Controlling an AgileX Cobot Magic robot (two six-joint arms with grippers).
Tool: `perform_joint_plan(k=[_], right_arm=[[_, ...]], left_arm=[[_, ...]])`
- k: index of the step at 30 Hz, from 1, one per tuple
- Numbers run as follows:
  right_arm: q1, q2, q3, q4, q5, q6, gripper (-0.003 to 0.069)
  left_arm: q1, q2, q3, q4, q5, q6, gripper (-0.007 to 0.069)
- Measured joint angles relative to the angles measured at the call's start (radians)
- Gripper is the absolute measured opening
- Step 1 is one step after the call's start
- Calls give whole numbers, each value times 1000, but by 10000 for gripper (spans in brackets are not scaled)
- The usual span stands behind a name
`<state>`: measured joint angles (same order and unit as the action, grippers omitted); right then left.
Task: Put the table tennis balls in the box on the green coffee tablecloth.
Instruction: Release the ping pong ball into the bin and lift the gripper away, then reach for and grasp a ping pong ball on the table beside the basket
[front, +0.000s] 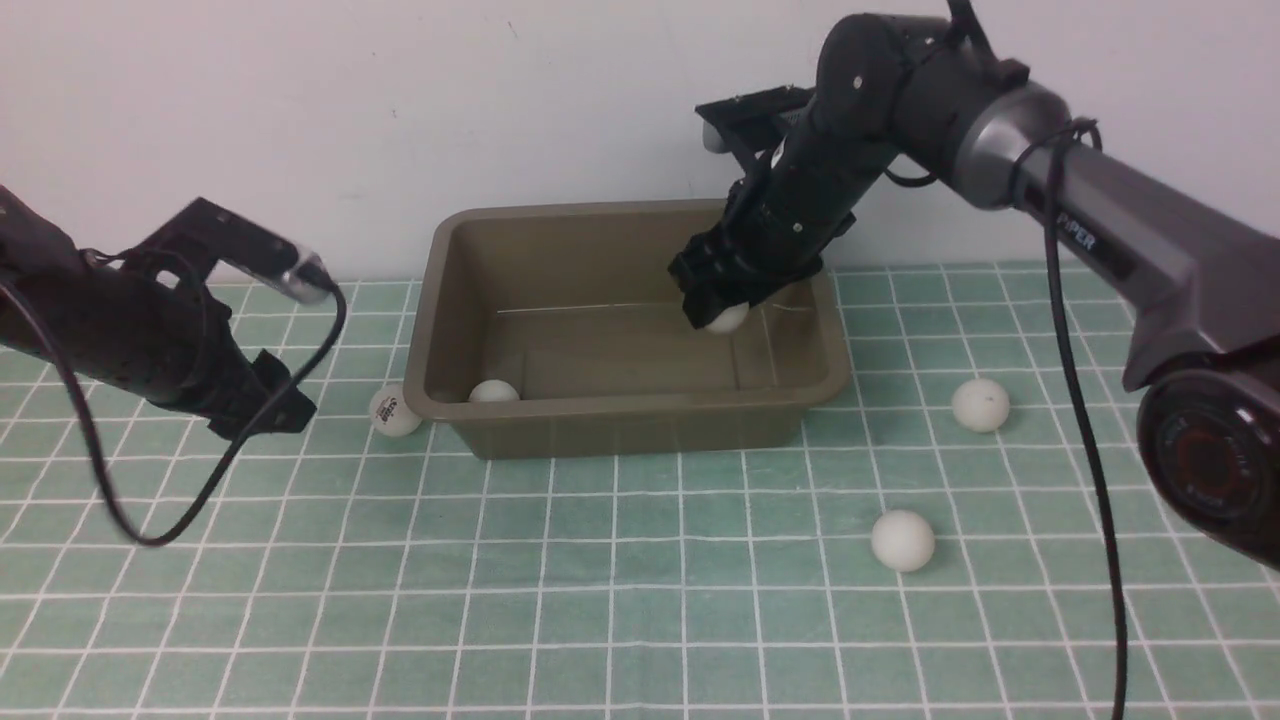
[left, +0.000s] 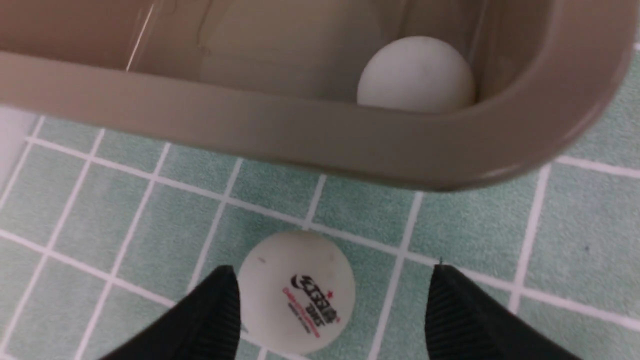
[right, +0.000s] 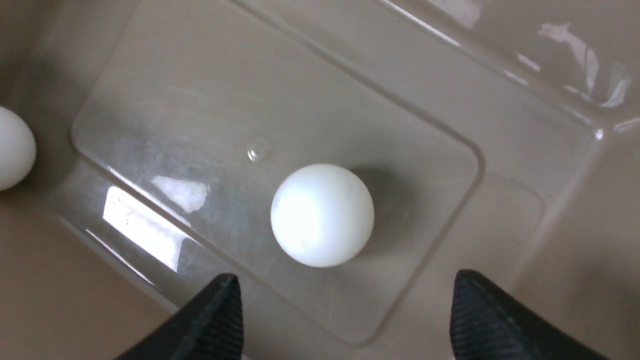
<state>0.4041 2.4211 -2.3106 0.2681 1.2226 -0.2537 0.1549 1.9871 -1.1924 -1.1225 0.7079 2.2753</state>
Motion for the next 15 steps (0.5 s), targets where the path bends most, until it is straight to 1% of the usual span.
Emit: perform_joint_plan(k=[7, 15], right_arm=[[-1, -20, -90, 1, 25, 0, 501], [-1, -64, -95, 1, 31, 0, 501]], left_arm=[[0, 64, -32, -92, -1, 34, 447], [0, 106, -38, -216, -7, 112, 447]])
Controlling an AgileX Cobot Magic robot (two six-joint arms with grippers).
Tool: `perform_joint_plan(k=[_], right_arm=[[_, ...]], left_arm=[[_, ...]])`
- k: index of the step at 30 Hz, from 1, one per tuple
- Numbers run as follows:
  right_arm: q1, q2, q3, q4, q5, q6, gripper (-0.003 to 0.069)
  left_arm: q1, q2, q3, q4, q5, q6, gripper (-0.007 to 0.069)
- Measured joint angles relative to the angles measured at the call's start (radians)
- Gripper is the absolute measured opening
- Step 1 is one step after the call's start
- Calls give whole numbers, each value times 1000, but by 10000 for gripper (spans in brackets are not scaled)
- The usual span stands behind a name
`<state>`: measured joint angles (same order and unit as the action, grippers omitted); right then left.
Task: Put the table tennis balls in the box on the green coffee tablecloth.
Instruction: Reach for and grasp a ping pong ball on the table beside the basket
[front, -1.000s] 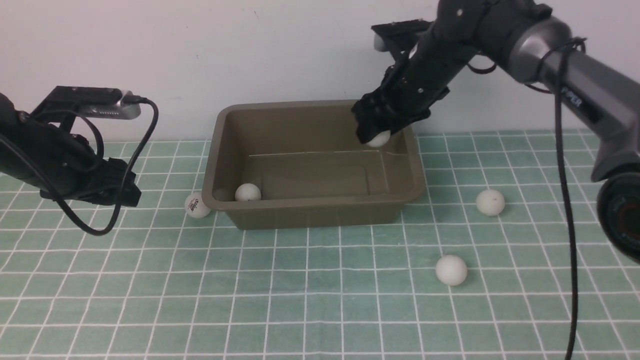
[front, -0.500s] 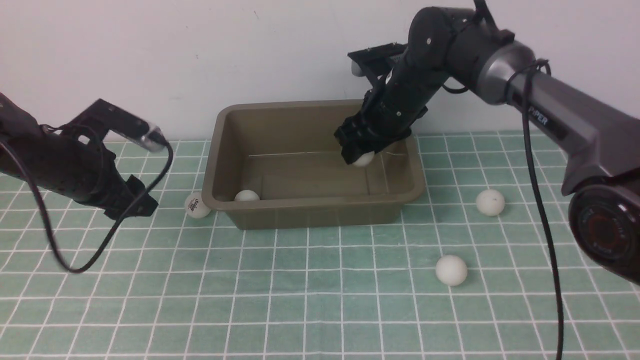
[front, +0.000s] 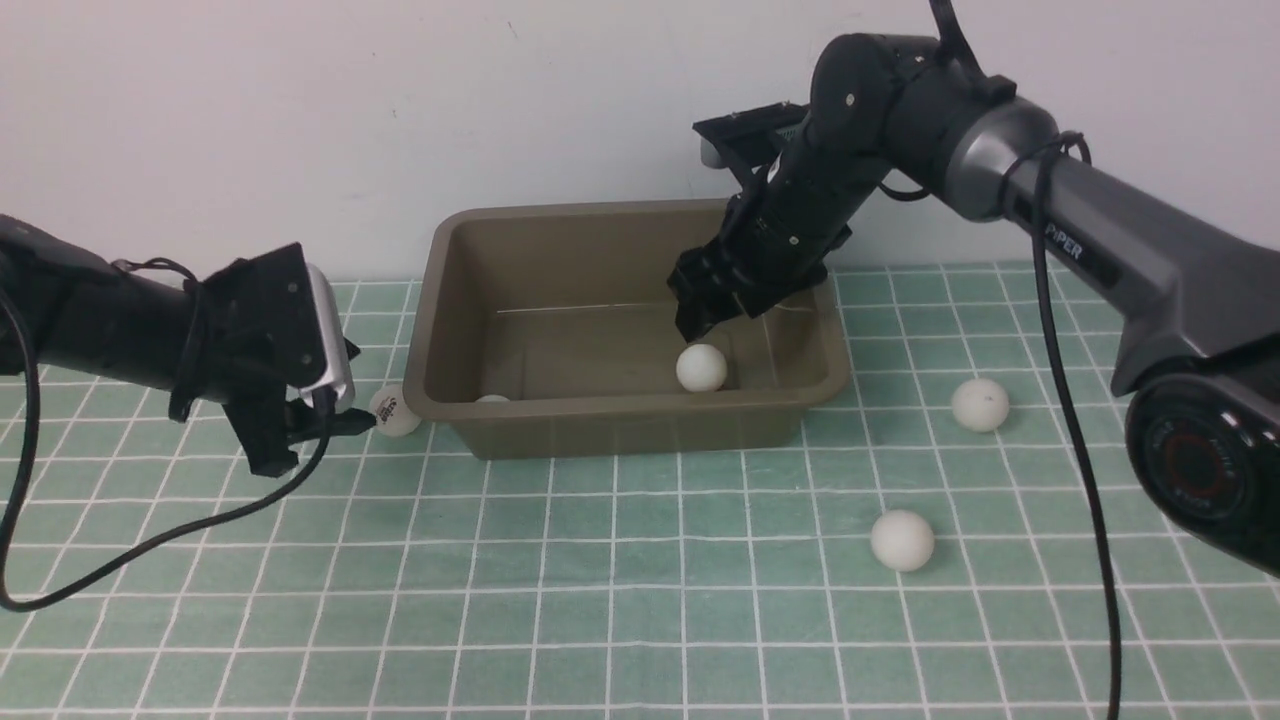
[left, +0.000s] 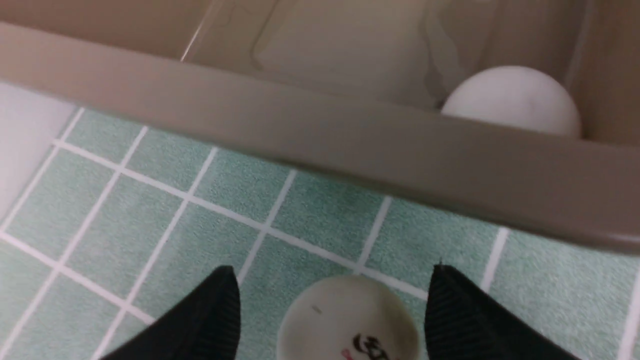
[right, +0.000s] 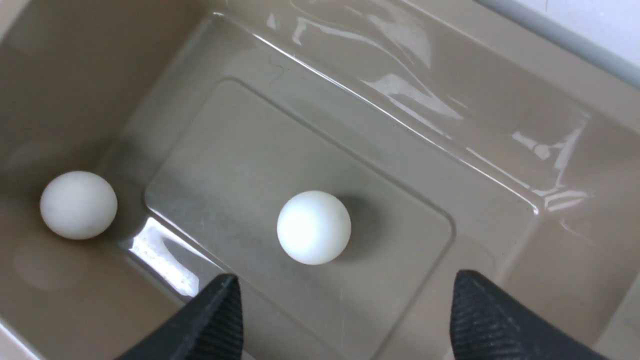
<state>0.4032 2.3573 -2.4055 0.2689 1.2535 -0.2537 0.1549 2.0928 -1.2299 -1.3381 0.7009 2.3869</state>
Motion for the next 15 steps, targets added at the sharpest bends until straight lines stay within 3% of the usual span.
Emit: perform_joint_plan(k=[10, 13, 15], right_arm=[[-2, -78, 0, -81, 6, 5, 501], [-20, -139, 1, -112, 8, 23, 501], [-38, -190, 11, -139, 8, 39, 501]], left_arm=[[0, 50, -2, -41, -21, -20, 442], [1, 50, -2, -44, -59, -39, 363], [1, 48, -2, -45, -72, -73, 353]])
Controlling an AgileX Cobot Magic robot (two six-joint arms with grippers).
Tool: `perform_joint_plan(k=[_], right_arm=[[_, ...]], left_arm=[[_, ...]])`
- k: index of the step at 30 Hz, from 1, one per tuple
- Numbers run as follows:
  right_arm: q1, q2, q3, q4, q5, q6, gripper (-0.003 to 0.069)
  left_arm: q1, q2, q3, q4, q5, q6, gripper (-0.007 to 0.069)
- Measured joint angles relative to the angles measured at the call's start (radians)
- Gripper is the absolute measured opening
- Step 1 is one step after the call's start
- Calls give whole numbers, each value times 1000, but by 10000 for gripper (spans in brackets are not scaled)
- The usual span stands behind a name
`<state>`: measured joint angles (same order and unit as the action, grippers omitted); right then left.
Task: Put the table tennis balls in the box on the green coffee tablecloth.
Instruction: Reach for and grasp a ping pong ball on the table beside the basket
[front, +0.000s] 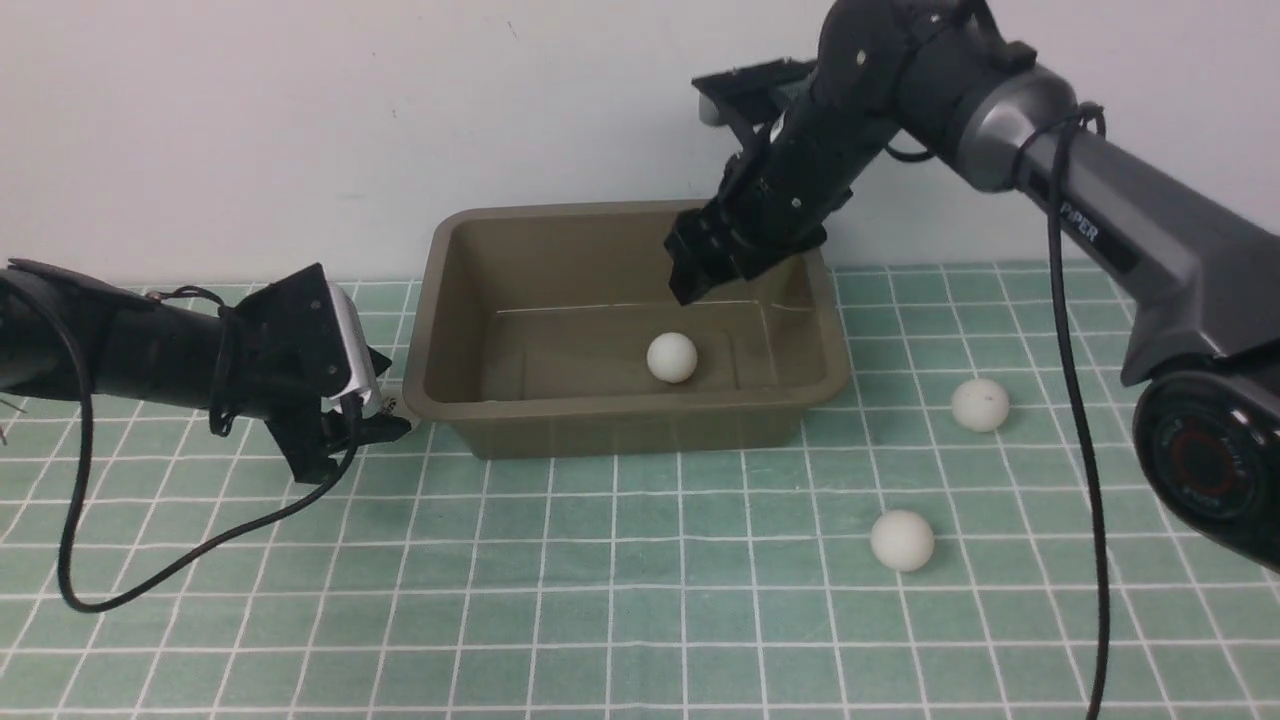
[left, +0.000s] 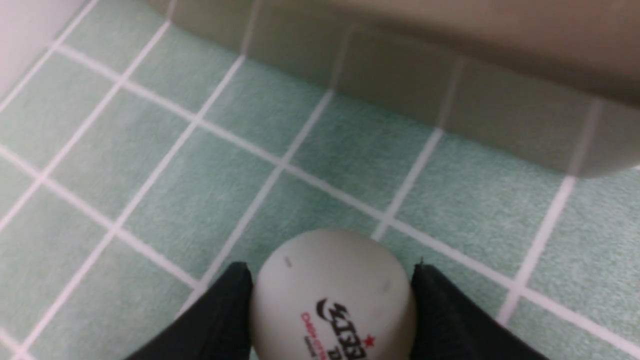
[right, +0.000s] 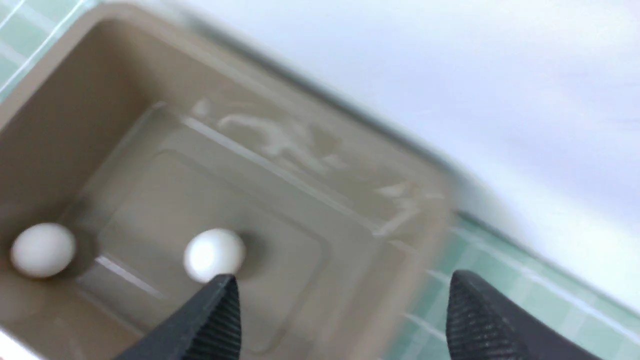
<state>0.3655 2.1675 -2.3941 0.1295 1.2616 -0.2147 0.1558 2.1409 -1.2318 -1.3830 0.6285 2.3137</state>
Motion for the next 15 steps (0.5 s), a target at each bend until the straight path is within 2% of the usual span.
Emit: perform_joint_plan(k=[4, 11, 13, 15], right_arm=[[-54, -111, 48, -63, 2, 24, 501], [-250, -293, 327, -101, 2, 56, 501], [-289, -295, 411, -100, 0, 58, 501], [-311, -291, 492, -81, -1, 58, 501]], left_arm=[[1, -45, 0, 0, -15, -74, 352], [15, -289, 0, 0, -42, -292, 352], [-4, -336, 0, 0, -41, -337, 352], [-65, -388, 0, 0, -34, -389, 352]])
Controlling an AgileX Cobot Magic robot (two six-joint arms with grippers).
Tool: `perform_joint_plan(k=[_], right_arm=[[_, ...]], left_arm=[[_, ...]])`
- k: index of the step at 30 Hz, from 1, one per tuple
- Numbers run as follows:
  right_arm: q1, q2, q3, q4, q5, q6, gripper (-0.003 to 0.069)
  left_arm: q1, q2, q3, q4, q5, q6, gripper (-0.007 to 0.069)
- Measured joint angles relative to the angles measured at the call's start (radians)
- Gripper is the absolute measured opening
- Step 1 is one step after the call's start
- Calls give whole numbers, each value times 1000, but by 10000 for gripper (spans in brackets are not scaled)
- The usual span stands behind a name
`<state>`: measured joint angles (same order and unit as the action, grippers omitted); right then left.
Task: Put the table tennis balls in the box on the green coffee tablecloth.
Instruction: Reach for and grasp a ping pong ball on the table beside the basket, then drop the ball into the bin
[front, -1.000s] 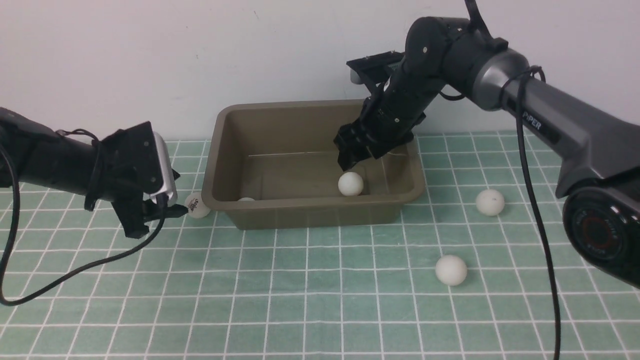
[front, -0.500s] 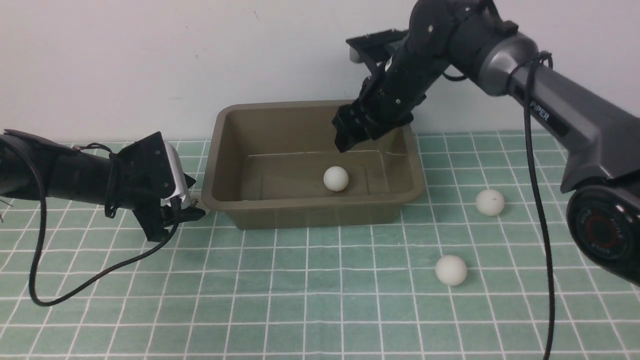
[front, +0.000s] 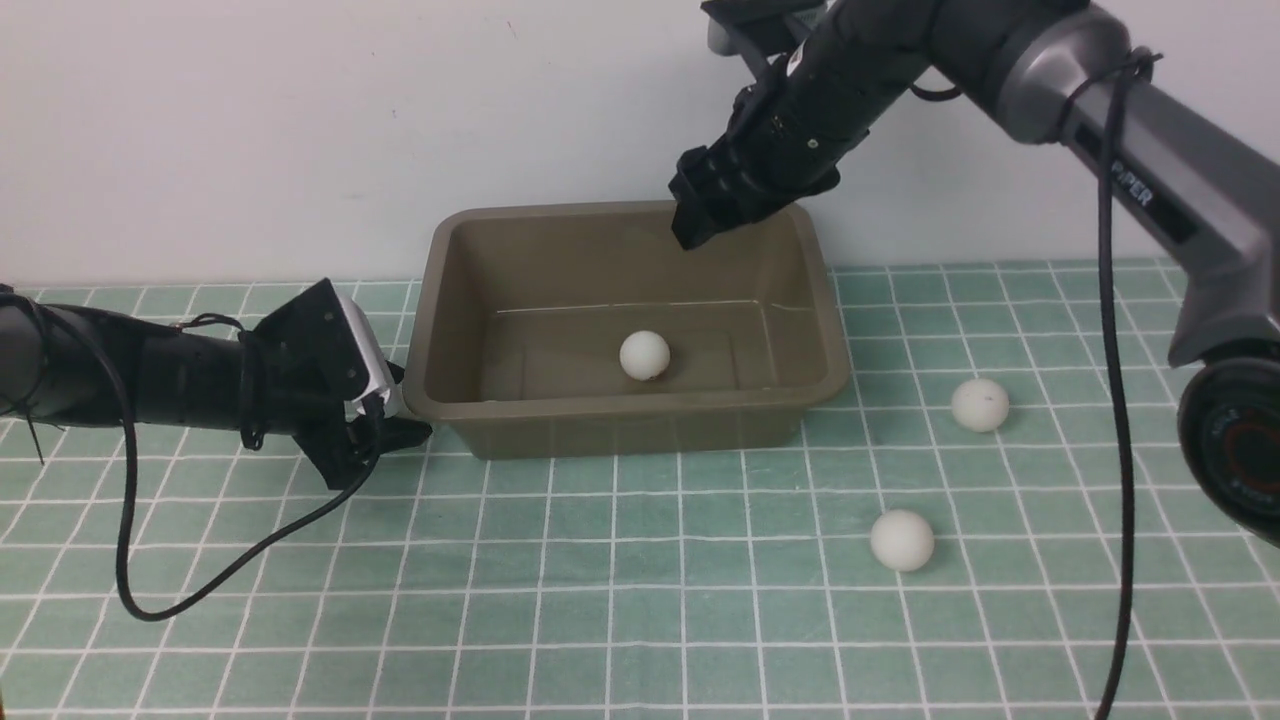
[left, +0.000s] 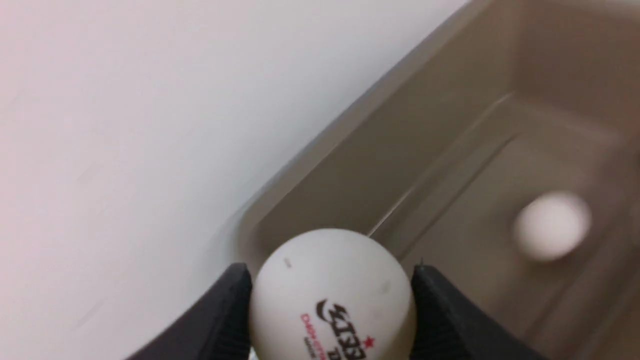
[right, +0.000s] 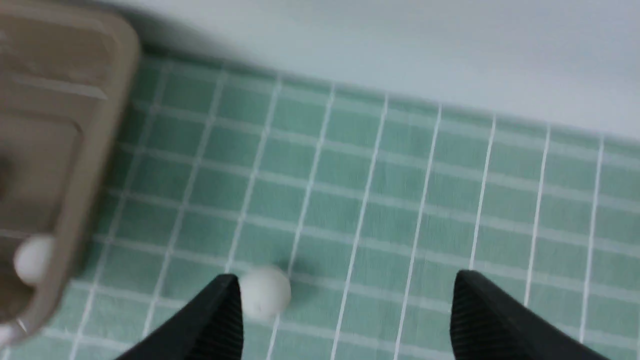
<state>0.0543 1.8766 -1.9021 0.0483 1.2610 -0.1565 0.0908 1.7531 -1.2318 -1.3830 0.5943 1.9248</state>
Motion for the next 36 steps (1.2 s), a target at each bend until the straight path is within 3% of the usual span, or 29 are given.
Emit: perform_joint_plan(k=[8, 16, 23, 36], right_arm=[[-7, 59, 137, 44, -64, -7, 501], [-7, 184, 147, 142, -112, -27, 501], [-7, 235, 147, 153, -145, -34, 501], [-7, 281, 147, 193, -153, -55, 501]], left_arm=[[-168, -1, 0, 7, -106, -124, 352], [-350, 47, 0, 75, -322, -352, 352], [-358, 66, 0, 77, -377, -482, 352], [-360, 103, 0, 83, -388, -535, 352]])
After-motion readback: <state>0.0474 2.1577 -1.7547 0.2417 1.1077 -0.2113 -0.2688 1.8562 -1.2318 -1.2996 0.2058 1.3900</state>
